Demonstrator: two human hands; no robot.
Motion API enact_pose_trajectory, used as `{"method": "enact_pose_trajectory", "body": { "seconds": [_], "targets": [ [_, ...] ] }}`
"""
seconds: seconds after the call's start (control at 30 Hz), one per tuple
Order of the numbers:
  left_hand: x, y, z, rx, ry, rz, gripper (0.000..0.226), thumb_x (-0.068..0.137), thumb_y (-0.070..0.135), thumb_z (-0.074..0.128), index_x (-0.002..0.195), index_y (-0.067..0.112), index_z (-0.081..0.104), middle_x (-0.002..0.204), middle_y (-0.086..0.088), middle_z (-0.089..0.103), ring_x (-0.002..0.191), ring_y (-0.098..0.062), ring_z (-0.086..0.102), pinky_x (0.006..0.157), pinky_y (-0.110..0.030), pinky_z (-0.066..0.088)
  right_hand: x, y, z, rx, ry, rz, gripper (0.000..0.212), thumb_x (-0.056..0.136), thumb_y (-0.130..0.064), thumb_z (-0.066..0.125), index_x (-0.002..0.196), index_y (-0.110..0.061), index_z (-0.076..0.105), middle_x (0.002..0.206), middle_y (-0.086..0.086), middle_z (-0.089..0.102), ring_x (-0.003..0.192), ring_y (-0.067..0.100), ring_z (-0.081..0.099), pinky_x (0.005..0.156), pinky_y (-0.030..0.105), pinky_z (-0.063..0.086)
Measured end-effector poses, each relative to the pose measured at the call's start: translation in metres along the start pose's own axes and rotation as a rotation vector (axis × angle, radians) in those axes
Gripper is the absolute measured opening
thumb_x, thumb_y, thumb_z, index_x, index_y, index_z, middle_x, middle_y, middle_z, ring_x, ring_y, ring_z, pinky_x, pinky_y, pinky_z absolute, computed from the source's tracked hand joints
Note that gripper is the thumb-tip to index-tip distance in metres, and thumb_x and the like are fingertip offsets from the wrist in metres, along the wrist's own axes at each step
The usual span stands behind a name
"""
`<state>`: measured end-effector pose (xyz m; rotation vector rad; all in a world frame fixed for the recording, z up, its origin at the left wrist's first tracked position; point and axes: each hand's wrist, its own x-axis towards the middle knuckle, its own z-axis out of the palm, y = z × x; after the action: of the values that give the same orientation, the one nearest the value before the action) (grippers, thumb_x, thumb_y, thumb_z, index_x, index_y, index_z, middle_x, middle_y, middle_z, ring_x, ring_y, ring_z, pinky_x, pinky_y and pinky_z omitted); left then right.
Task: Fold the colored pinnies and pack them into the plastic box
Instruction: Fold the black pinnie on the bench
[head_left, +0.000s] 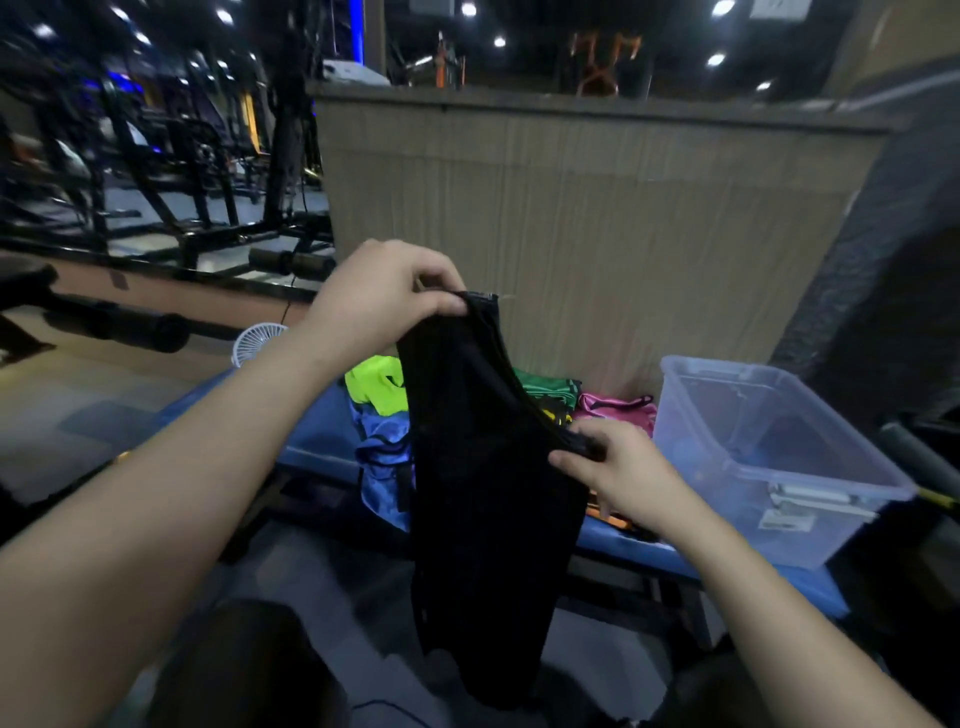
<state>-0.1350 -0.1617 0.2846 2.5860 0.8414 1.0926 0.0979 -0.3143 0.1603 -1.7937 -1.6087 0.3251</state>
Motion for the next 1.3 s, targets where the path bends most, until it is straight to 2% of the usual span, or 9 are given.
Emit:
{"method": "enact_pose_trajectory", "body": {
  "seconds": [0.17, 0.27, 0.37, 0.5, 0.7, 0.87, 1.0, 1.1, 1.3],
  "targets": [
    [0.035, 0.023, -0.016, -0.008, 0.078, 0.027, 0.007, 0.082, 0.025, 0.078, 0.083, 0.030, 0.074, 0.076, 0.011, 0.067, 0.081, -0.008, 0.061, 0.065, -0.007, 0.038, 0.016, -0.024, -0.033, 0.025, 0.043, 0.025, 0.022, 0.091, -0.020, 0.072, 0.075, -0.012, 0.058, 0.058, 0.000, 0.059, 0.039, 0.027, 0.062, 0.041, 0.028, 0.042],
    [0.061, 0.020, -0.012, -0.033, 0.088, 0.010, 0.003, 0.083, 0.023, 0.077, 0.086, 0.024, 0.076, 0.077, 0.009, 0.068, 0.078, -0.013, 0.065, 0.064, -0.014, 0.050, 0.037, -0.026, -0.045, 0.059, 0.063, 0.051, 0.025, 0.090, -0.017, 0.072, 0.071, -0.012, 0.056, 0.054, 0.003, 0.059, 0.040, 0.029, 0.062, 0.037, 0.022, 0.039],
    [0.094, 0.006, -0.001, -0.086, 0.071, -0.028, 0.003, 0.084, 0.021, 0.077, 0.087, 0.023, 0.077, 0.076, 0.008, 0.069, 0.069, -0.011, 0.065, 0.057, -0.035, 0.061, 0.064, -0.018, -0.048, 0.124, 0.053, 0.068, 0.016, 0.089, -0.015, 0.073, 0.079, -0.007, 0.062, 0.065, 0.013, 0.066, 0.044, 0.035, 0.063, 0.040, 0.039, 0.049],
    [0.149, -0.022, 0.020, -0.098, 0.070, -0.010, 0.003, 0.084, 0.022, 0.077, 0.085, 0.025, 0.077, 0.074, 0.012, 0.068, 0.059, 0.003, 0.059, 0.060, -0.031, 0.059, 0.115, 0.007, -0.052, 0.209, 0.049, 0.106, 0.012, 0.089, -0.011, 0.072, 0.081, -0.007, 0.065, 0.059, -0.004, 0.062, 0.042, 0.031, 0.058, 0.045, 0.045, 0.051],
    [0.218, -0.061, 0.059, -0.101, 0.050, -0.009, 0.009, 0.085, 0.028, 0.075, 0.079, 0.034, 0.073, 0.074, 0.016, 0.067, 0.070, 0.001, 0.060, 0.066, -0.028, 0.052, 0.194, 0.048, -0.053, 0.230, 0.144, 0.168, 0.017, 0.088, -0.011, 0.074, 0.081, -0.003, 0.061, 0.060, 0.006, 0.060, 0.038, 0.027, 0.056, 0.042, 0.033, 0.038],
    [0.261, -0.076, 0.080, -0.093, 0.020, 0.000, 0.003, 0.086, 0.029, 0.076, 0.083, 0.031, 0.074, 0.081, 0.013, 0.069, 0.079, -0.004, 0.063, 0.071, -0.026, 0.048, 0.239, 0.070, -0.051, 0.250, 0.201, 0.213, 0.014, 0.087, -0.013, 0.075, 0.081, -0.008, 0.063, 0.070, 0.013, 0.062, 0.043, 0.033, 0.063, 0.035, 0.029, 0.042],
    [0.297, -0.088, 0.086, -0.090, 0.007, -0.006, 0.006, 0.085, 0.029, 0.077, 0.083, 0.031, 0.072, 0.083, 0.012, 0.069, 0.081, -0.006, 0.062, 0.071, -0.024, 0.046, 0.271, 0.079, -0.058, 0.349, 0.258, 0.219, 0.012, 0.085, -0.012, 0.076, 0.081, -0.007, 0.065, 0.078, 0.011, 0.067, 0.064, 0.029, 0.071, 0.057, 0.056, 0.060],
    [0.319, -0.097, 0.090, -0.084, 0.019, -0.014, 0.006, 0.085, 0.029, 0.078, 0.089, 0.027, 0.074, 0.084, 0.011, 0.068, 0.084, -0.009, 0.063, 0.077, -0.028, 0.051, 0.289, 0.082, -0.060, 0.388, 0.294, 0.201, 0.014, 0.087, -0.007, 0.074, 0.077, -0.009, 0.065, 0.077, 0.001, 0.067, 0.074, 0.017, 0.071, 0.064, 0.050, 0.062],
    [0.342, -0.111, 0.107, -0.041, -0.004, -0.004, 0.010, 0.087, 0.029, 0.076, 0.095, 0.024, 0.075, 0.097, 0.005, 0.072, 0.096, -0.012, 0.063, 0.087, -0.027, 0.048, 0.321, 0.094, -0.058, 0.295, 0.309, 0.222, 0.010, 0.087, -0.010, 0.074, 0.080, -0.010, 0.066, 0.083, 0.007, 0.070, 0.082, 0.024, 0.071, 0.068, 0.046, 0.063]
  ]
}}
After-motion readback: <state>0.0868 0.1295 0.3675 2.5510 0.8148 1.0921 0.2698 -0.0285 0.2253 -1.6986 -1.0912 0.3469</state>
